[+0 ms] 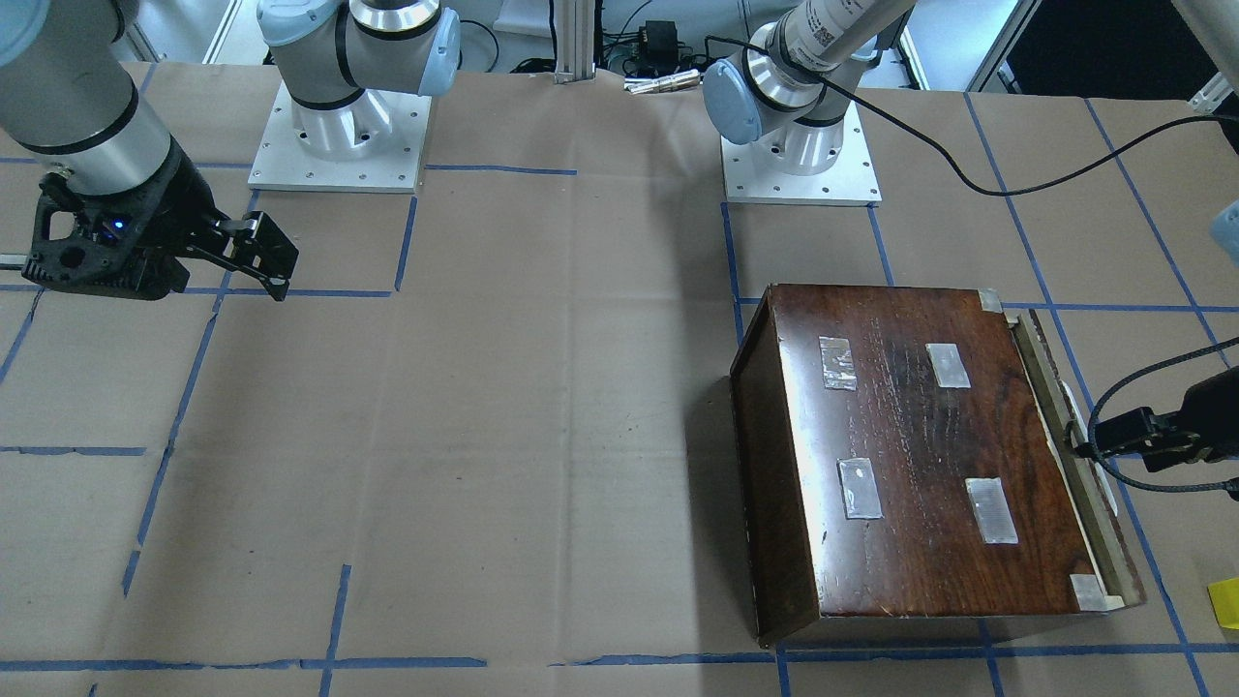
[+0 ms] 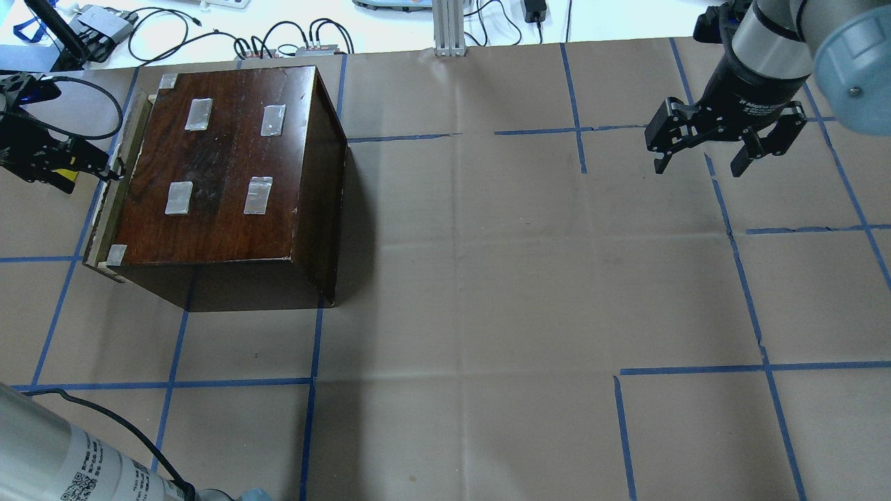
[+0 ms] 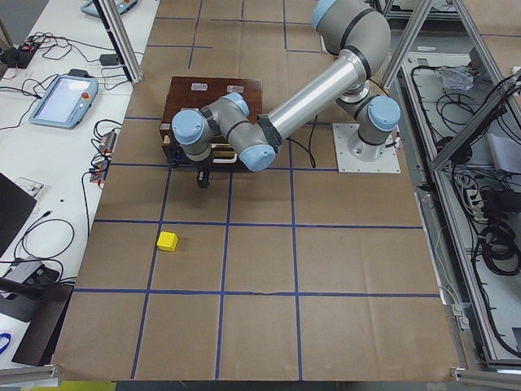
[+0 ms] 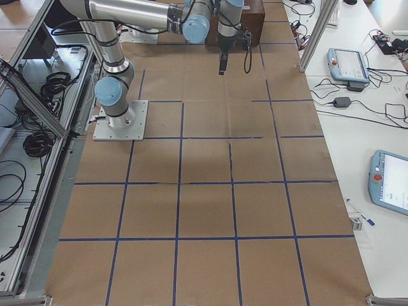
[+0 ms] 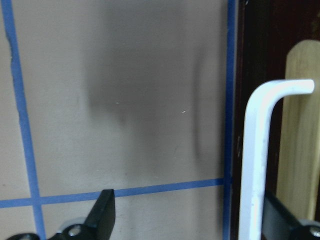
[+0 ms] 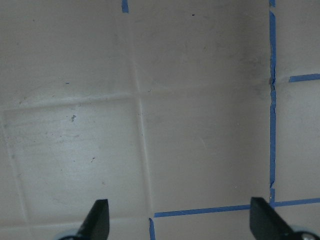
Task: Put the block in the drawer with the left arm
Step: 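Pull the drawer open with the left gripper, away from the cabinet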
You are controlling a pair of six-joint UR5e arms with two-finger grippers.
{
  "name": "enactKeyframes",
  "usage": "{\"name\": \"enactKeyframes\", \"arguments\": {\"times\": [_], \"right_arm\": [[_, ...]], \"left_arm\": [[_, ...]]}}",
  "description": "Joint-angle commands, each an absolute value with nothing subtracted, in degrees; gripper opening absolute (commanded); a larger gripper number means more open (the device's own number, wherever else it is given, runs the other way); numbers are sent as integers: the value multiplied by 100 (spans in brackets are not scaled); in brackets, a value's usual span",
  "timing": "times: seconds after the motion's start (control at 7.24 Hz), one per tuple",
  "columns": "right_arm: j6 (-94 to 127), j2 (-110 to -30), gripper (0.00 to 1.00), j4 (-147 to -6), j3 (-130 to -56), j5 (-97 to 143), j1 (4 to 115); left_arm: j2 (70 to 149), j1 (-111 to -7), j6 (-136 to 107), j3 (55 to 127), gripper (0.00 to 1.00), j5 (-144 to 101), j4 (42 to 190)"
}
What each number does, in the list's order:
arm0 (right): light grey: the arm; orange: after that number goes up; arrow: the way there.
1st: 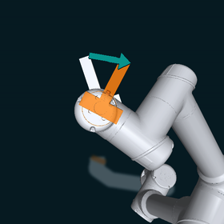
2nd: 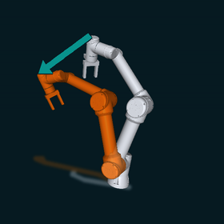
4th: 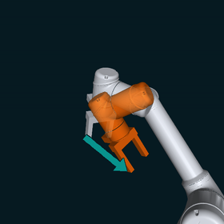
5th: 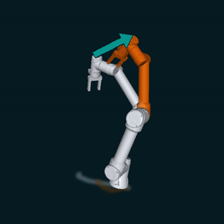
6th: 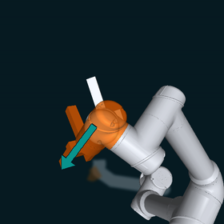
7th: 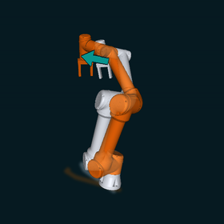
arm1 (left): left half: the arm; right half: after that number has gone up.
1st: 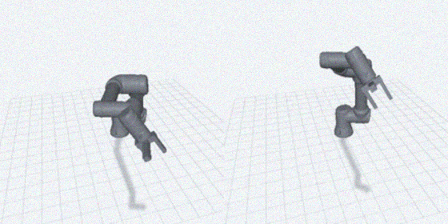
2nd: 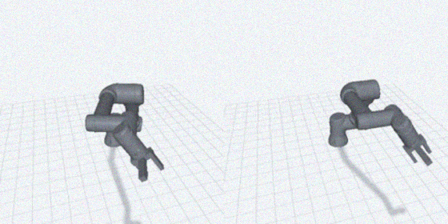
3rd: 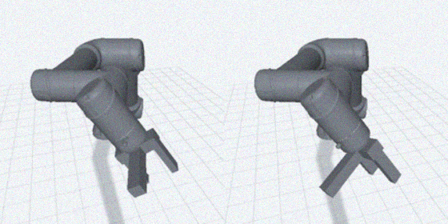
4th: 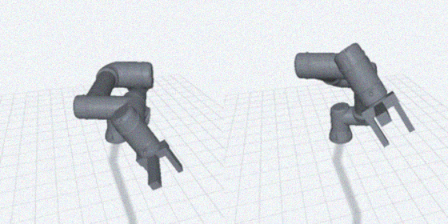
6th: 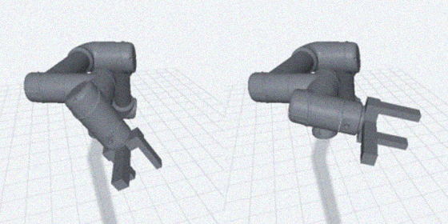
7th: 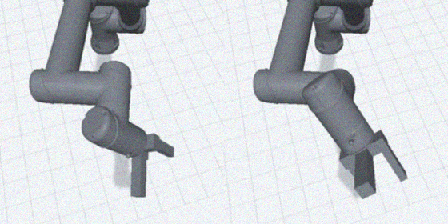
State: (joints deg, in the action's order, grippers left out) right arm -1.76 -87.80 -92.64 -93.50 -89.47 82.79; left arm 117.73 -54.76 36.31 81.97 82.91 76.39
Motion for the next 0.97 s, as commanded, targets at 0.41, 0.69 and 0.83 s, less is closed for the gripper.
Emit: {"name": "enactKeyframes", "arguments": {"times": [0.41, 0.69, 0.83], "right_arm": [[-176, -8780, 100, -9264, -9352, -8947, 8279], [-176, -8780, 100, -9264, -9352, -8947, 8279], [-176, -8780, 100, -9264, -9352, -8947, 8279]], "left_arm": [[11804, -5230, 3770, 8139, 98, 8385, 7515], [11812, -5072, 3840, 8077, 98, 8385, 7515], [11812, -5063, 3884, 8077, 98, 8385, 7515]]}}
